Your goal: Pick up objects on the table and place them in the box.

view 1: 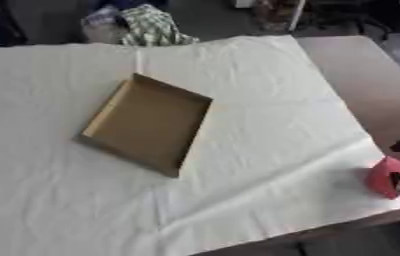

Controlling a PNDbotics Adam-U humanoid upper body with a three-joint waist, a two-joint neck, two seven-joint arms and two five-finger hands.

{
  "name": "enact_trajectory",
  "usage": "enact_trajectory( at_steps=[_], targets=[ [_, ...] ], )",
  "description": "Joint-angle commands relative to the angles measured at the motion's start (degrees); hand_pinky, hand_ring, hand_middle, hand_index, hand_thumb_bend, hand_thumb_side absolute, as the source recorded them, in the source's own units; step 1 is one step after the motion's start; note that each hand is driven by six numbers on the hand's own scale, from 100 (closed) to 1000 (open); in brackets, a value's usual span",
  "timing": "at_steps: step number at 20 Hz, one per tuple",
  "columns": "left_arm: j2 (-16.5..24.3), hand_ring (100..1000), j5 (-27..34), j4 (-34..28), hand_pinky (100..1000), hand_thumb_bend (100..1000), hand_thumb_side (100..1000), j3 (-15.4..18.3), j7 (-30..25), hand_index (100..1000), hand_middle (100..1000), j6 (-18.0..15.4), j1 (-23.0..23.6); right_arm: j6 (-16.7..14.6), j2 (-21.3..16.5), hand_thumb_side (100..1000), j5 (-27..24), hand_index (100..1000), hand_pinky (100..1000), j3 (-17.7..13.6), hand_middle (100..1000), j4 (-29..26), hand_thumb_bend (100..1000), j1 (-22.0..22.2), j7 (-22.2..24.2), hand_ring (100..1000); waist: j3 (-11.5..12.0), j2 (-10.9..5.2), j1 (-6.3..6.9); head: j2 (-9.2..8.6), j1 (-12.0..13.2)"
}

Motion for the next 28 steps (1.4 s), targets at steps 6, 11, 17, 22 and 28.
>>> enact_trajectory(
  at_steps=[6, 11, 17, 22, 28],
  targets=[
    [0.0, 714, 0.3, -0.9, 565, 100, 663, -0.3, -0.5, 767, 697, -0.1, -0.5, -0.4, -1.9, 780, 0.5, 1000, 966, -0.6, 1000, -0.9, 112, 0.2, 1.8, 1000, 0.0, -0.56, -0.08, -0.14, -0.2],
    [0.0, 714, 0.3, -0.9, 564, 100, 662, -0.3, -0.6, 766, 697, 0.0, -0.5, 1.6, -1.8, 691, 1.9, 1000, 969, -0.4, 1000, -0.9, 122, 0.4, 2.4, 1000, 0.0, -0.42, -0.06, -0.11, -0.3],
    [-0.2, 714, 0.3, -0.9, 564, 100, 663, -0.4, -0.8, 766, 697, 0.1, -0.4, 1.0, -1.3, 570, 1.8, 1000, 965, -0.8, 1000, -0.9, 108, 0.1, 2.5, 1000, -0.1, -0.38, 0.0, -0.06, -0.4],
    [-0.2, 714, 0.1, -0.9, 563, 100, 661, -0.3, -0.9, 766, 697, 0.0, -0.4, 2.2, -1.2, 599, 1.5, 1000, 964, -1.0, 1000, -0.9, 104, 0.1, 2.5, 1000, -0.1, -0.25, 0.05, -0.13, -0.6],
    [-0.2, 714, -0.3, -0.9, 563, 100, 661, -0.4, -1.0, 765, 698, -0.1, -0.5, 4.1, -1.1, 587, 1.8, 1000, 967, -1.5, 1000, -0.9, 117, 0.0, 3.0, 1000, -0.1, -0.05, 0.13, -0.19, -0.7]
  ],
)
